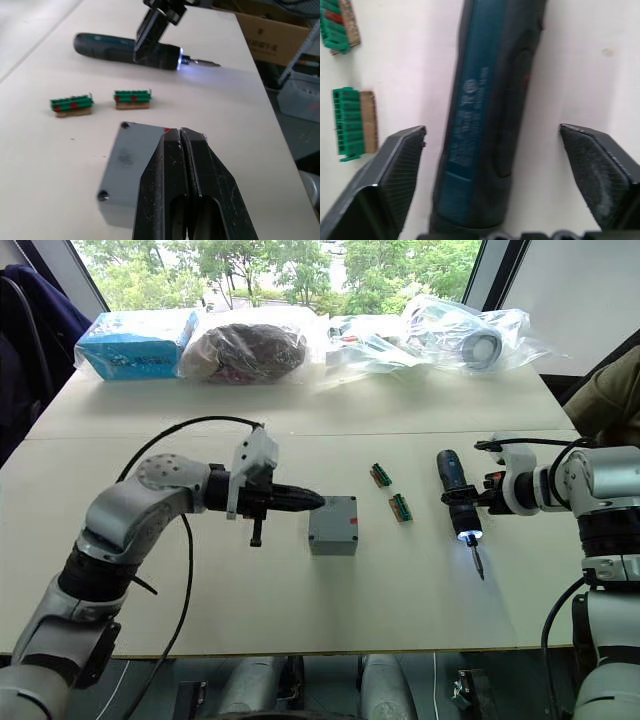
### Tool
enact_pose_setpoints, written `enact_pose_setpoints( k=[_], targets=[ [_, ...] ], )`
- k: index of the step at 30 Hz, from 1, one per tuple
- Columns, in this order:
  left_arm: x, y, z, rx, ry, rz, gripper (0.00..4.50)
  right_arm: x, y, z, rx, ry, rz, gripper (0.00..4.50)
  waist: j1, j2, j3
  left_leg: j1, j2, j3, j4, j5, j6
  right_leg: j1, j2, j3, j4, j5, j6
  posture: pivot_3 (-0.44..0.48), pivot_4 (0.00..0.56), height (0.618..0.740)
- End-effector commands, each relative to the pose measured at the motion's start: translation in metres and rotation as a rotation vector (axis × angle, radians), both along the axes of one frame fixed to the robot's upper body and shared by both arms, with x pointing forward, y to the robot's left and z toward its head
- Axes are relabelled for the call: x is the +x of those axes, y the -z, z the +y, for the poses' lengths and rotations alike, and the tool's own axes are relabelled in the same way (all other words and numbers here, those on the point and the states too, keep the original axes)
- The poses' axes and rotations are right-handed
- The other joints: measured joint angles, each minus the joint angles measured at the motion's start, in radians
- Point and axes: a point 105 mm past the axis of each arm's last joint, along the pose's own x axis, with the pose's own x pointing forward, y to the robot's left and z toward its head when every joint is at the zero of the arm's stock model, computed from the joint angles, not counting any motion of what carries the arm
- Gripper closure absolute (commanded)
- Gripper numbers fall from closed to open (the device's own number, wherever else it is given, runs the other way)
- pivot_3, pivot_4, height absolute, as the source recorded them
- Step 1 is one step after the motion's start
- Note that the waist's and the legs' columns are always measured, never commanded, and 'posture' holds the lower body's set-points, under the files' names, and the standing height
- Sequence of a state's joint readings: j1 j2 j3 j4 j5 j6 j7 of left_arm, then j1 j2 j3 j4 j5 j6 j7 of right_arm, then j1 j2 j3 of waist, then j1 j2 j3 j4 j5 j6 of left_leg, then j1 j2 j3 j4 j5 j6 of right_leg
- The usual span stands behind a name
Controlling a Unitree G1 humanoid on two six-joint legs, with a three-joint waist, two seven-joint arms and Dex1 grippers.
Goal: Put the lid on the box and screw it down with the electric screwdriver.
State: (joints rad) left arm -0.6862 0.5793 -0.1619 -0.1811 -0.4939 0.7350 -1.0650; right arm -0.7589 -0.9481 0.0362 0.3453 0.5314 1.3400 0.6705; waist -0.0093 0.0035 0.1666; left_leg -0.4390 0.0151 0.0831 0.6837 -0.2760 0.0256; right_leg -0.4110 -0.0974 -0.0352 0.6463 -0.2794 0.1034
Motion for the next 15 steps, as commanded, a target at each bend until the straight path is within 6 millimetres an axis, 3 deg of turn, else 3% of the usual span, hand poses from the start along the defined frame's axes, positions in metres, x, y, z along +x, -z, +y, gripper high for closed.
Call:
enact_pose_setpoints(
  k=[1,4,6,8,10,15],
  targets=[
    [0.015,-0.027,0.032,-0.053,-0.104,-0.044,4.50,0.005,-0.049,-0.004,-0.004,-0.021,-0.184,0.03,-0.001,0.000,0.000,0.000,0.000,0.000,0.000,0.000,0.000,0.000,0.000,0.000,0.000,0.000,0.000,0.000,0.150,0.740],
    [0.017,-0.023,0.065,-0.087,-0.181,0.066,4.50,0.002,-0.090,0.006,0.027,-0.117,-0.388,0.03,-0.004,0.000,0.000,0.000,0.000,0.001,0.000,0.000,-0.001,0.000,0.000,0.000,0.000,0.000,0.001,0.000,0.150,0.740],
    [0.013,-0.009,0.078,-0.047,-0.211,0.115,4.50,-0.007,-0.094,0.010,-0.029,-0.194,-0.448,0.03,-0.004,0.000,0.000,0.000,0.001,0.001,-0.001,0.000,-0.001,-0.001,0.000,0.000,0.000,0.000,0.001,0.000,0.150,0.740],
    [-0.004,0.017,0.086,0.037,-0.209,0.184,4.50,-0.027,-0.089,0.027,-0.035,-0.329,-0.485,0.03,0.000,-0.002,0.000,0.000,0.001,0.000,-0.001,0.000,-0.001,0.000,0.000,0.000,-0.001,-0.001,0.001,0.000,0.150,0.740],
    [-0.027,0.042,0.086,0.092,-0.186,0.269,4.50,-0.060,-0.067,0.049,-0.009,-0.494,-0.418,0.03,0.003,-0.003,0.000,0.001,0.001,-0.001,-0.001,0.000,-0.001,0.002,0.000,-0.001,-0.001,-0.001,0.002,0.000,0.150,0.740],
    [-0.059,0.058,0.072,0.063,-0.166,0.369,4.50,-0.111,-0.028,0.072,0.031,-0.655,-0.272,0.03,0.020,-0.004,0.001,0.001,0.000,-0.001,0.002,-0.002,0.003,0.003,-0.003,0.000,0.000,0.000,0.004,0.000,0.150,0.740]
  ],
)
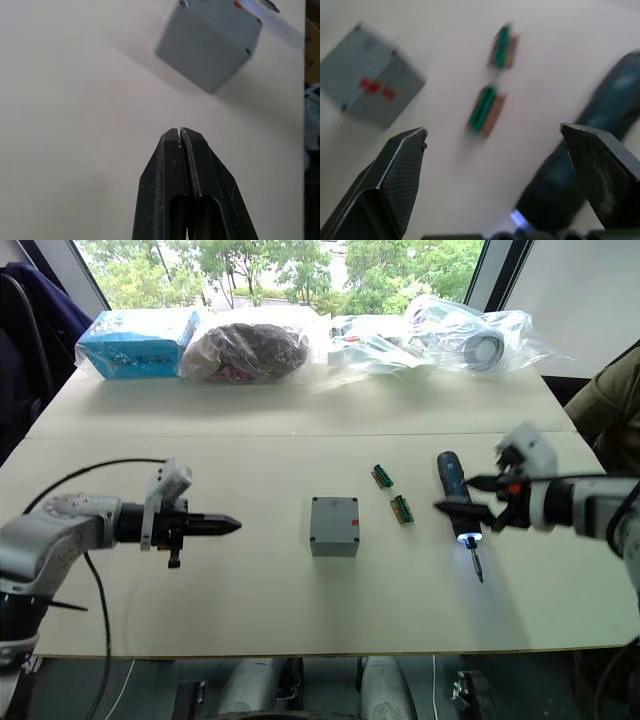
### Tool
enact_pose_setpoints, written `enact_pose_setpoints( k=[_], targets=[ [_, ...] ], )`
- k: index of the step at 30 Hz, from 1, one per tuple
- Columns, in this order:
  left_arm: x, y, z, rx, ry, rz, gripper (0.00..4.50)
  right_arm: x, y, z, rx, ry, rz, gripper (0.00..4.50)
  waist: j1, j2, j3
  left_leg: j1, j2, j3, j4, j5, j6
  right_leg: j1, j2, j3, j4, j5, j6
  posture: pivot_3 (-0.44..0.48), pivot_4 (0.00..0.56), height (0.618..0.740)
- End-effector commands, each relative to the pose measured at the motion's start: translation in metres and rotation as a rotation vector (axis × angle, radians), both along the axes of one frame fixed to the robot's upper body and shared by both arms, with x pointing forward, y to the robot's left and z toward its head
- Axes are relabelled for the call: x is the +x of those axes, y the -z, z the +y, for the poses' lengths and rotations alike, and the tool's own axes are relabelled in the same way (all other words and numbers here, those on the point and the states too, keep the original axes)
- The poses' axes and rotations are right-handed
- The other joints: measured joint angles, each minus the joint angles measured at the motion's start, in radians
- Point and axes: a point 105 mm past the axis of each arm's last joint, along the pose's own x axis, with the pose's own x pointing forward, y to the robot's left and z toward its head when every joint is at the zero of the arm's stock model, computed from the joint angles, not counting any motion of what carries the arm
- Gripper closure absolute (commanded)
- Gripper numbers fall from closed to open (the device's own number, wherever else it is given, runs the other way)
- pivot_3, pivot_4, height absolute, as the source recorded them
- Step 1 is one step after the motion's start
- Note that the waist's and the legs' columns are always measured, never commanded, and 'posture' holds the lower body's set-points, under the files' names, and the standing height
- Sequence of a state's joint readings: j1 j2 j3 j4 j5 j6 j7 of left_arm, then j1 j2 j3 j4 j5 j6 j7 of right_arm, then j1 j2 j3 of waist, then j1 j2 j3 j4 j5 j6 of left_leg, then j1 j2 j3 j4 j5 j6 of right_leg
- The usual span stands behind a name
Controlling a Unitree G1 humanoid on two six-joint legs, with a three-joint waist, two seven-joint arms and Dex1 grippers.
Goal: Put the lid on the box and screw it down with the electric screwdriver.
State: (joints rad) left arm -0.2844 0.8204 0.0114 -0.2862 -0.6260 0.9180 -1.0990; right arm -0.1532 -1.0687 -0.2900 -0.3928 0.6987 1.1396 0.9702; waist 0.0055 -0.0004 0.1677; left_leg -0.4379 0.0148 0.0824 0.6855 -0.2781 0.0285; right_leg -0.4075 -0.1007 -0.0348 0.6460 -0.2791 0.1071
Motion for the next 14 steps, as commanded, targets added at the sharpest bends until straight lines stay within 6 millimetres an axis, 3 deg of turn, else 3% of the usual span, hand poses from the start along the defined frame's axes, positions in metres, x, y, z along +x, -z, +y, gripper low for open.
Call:
enact_pose_setpoints(
  k=[1,4,8,14],
  targets=[
    [-0.025,-0.008,-0.018,-0.035,0.048,-0.004,4.50,-0.028,-0.010,0.022,0.045,-0.123,-0.032,0.03,0.006,-0.001,0.000,0.001,0.000,0.000,0.000,-0.001,0.001,0.001,0.000,0.000,0.000,0.001,0.000,0.000,0.150,0.740],
    [-0.047,0.002,-0.027,-0.034,0.082,0.054,4.50,-0.046,0.001,0.034,0.084,-0.170,0.014,0.03,0.006,-0.001,0.000,0.013,0.000,-0.001,-0.002,-0.001,0.001,0.012,-0.002,0.001,-0.002,0.001,-0.001,0.000,0.150,0.740],
    [-0.072,0.011,-0.033,-0.031,0.127,0.118,4.50,-0.060,0.013,0.042,0.086,-0.190,0.054,0.03,0.007,-0.001,-0.001,0.013,0.001,-0.001,-0.003,-0.001,0.001,0.011,-0.003,0.001,-0.002,-0.002,-0.005,0.000,0.150,0.740],
    [-0.070,0.014,-0.031,-0.031,0.095,0.099,4.50,-0.066,0.024,0.045,0.071,-0.183,0.083,0.03,0.008,-0.001,-0.001,0.013,0.001,-0.001,-0.003,-0.001,0.001,0.011,-0.005,0.001,-0.002,-0.003,-0.009,0.000,0.150,0.740]
  ],
)
